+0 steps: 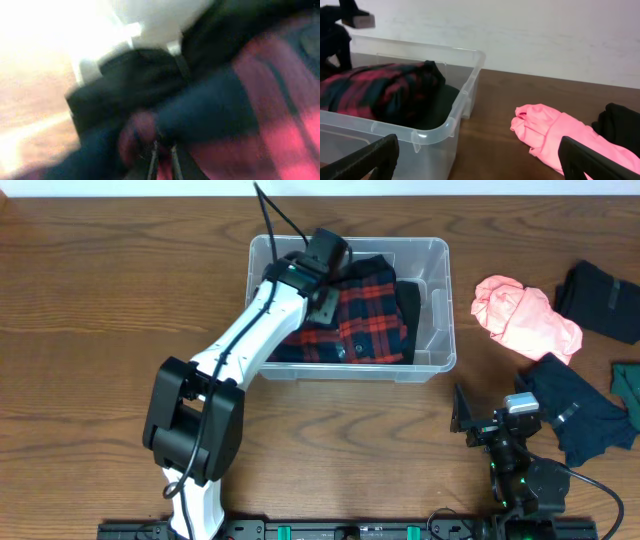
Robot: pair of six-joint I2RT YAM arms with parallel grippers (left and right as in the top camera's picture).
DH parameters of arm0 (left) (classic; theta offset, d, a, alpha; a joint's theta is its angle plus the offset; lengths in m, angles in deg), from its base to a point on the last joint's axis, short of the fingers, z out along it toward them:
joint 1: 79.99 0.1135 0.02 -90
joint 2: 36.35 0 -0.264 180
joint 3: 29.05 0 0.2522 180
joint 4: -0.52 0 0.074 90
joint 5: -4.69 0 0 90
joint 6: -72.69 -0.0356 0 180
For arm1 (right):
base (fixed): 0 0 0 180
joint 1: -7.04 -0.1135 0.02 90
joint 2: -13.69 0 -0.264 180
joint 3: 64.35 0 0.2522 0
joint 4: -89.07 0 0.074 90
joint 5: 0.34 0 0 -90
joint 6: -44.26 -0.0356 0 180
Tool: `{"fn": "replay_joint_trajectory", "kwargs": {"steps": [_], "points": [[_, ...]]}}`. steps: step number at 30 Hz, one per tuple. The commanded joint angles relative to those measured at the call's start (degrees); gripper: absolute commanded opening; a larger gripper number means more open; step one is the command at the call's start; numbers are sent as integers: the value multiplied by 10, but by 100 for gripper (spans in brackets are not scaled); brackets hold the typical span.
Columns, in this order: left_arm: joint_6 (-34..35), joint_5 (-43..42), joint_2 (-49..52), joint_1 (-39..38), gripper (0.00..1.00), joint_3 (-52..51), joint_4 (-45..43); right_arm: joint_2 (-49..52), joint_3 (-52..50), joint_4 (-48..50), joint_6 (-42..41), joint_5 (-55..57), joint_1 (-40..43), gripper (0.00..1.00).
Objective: Pack container
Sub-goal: 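Press and smooth the plaid shirt flat inside the bin with the left gripper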
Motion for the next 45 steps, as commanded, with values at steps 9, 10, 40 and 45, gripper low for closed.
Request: {"fn": "replay_joint_trajectory", "kwargs": {"steps": [9, 10, 40, 45], "points": [[-42, 14, -16, 35, 9, 15, 4, -2, -2, -1, 3, 0, -4, 99], [-41, 14, -29, 34, 9, 18, 10, -2, -2, -1, 3, 0, -4, 99], [18, -110, 1, -123, 9, 45, 31, -2, -2, -1, 3, 0, -4, 99], [18, -140, 52, -130, 11, 45, 7, -2, -2, -1, 3, 0, -4, 99]]}}
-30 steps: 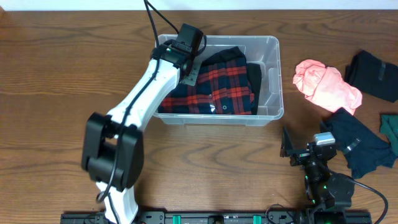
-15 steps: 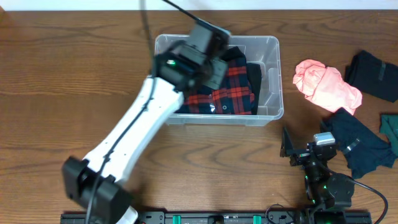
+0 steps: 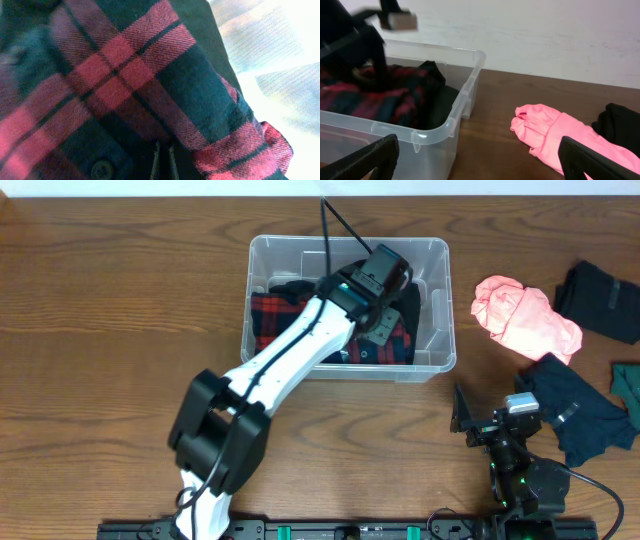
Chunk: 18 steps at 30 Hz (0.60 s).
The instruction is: Pack container
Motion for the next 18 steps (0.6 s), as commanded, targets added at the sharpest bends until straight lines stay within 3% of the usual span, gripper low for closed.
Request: {"fn": "replay_joint_trajectory", "kwargs": {"steps": [1, 13, 18], "points": [[8, -33, 39, -5, 11, -4, -13, -2, -2, -1, 3, 0, -4, 99], [-1, -42, 19, -1, 11, 9, -31, -2, -2, -1, 3, 0, -4, 99], [-1, 12, -48, 0, 11, 11, -4, -2, -2, -1, 3, 0, -4, 99]]}}
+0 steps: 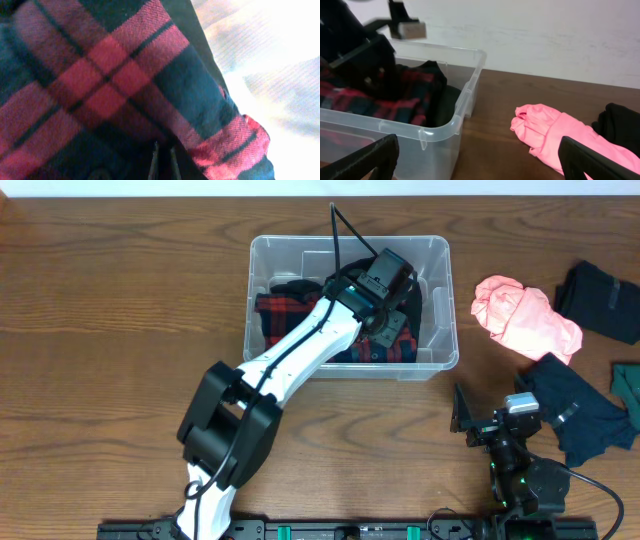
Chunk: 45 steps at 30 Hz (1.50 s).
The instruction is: Pack container
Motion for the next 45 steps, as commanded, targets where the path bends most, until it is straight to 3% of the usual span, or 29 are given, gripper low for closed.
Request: {"fn": "replay_joint_trajectory", "kwargs": {"steps": [1, 5, 7, 10, 11, 22, 29, 34, 39, 45], "points": [[-1, 47, -68, 4, 11, 11, 20, -2, -2, -1, 3, 0, -4, 99], [-1, 66, -134, 26, 39, 11, 61, -2, -2, -1, 3, 0, -4, 99], [2, 66, -170, 49, 57, 11, 89, -2, -2, -1, 3, 0, -4, 99], [4, 66, -215, 92, 93, 11, 132, -2, -2, -1, 3, 0, -4, 99], [4, 66, -230, 112, 99, 11, 148, -2, -2, -1, 3, 0, -4, 99], [59, 59, -278, 355, 98, 10, 267, -2, -2, -1, 3, 0, -4, 99], [59, -44, -275, 491, 98, -12, 268, -2, -2, -1, 12, 22, -4, 99], [59, -44, -275, 527, 98, -34, 268, -2, -2, 12, 11, 23, -4, 99], [59, -45, -275, 535, 98, -42, 266, -2, 5, 54, -46, -21, -4, 99], [55, -108, -275, 541, 98, -42, 239, 45, 92, 29, -87, -47, -3, 99]]}}
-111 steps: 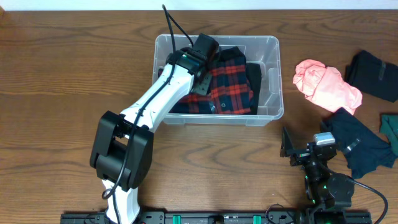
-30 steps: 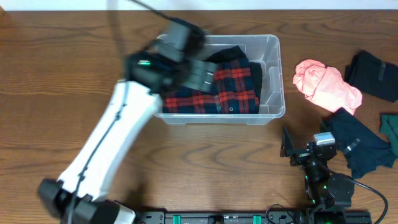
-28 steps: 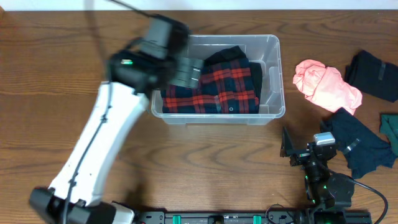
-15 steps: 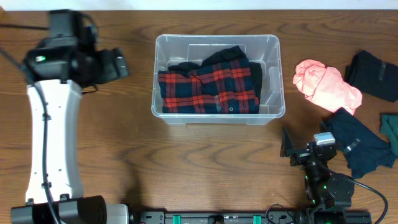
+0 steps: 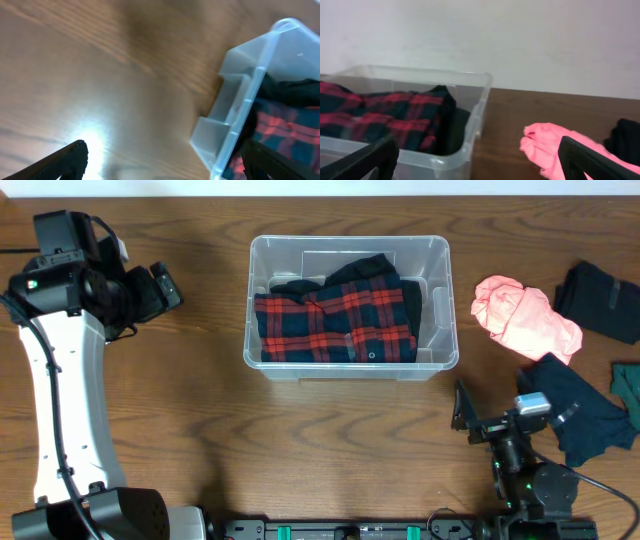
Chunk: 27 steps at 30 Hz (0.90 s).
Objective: Pack container
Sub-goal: 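Reach the right gripper to the pink shirt and grasp it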
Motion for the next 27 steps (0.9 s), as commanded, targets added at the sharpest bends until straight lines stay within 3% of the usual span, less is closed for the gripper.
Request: {"fn": "replay_joint_trajectory", "kwargs": {"steps": [1, 8, 16, 22, 27], "points": [[-3, -45, 1, 6, 98, -3, -10, 44, 80, -21, -30, -25, -2, 99], [-3, -44, 1, 6, 98, -3, -10, 288, 306, -153, -2, -69, 22, 99], [-3, -44, 1, 6, 98, -3, 9, 608, 628, -404, 53, -74, 52, 99], [-3, -44, 1, 6, 98, -3, 14, 718, 695, -428, 53, -60, 54, 99], [-3, -39, 1, 6, 98, -3, 16, 766, 695, -437, -15, -11, 116, 99]]}}
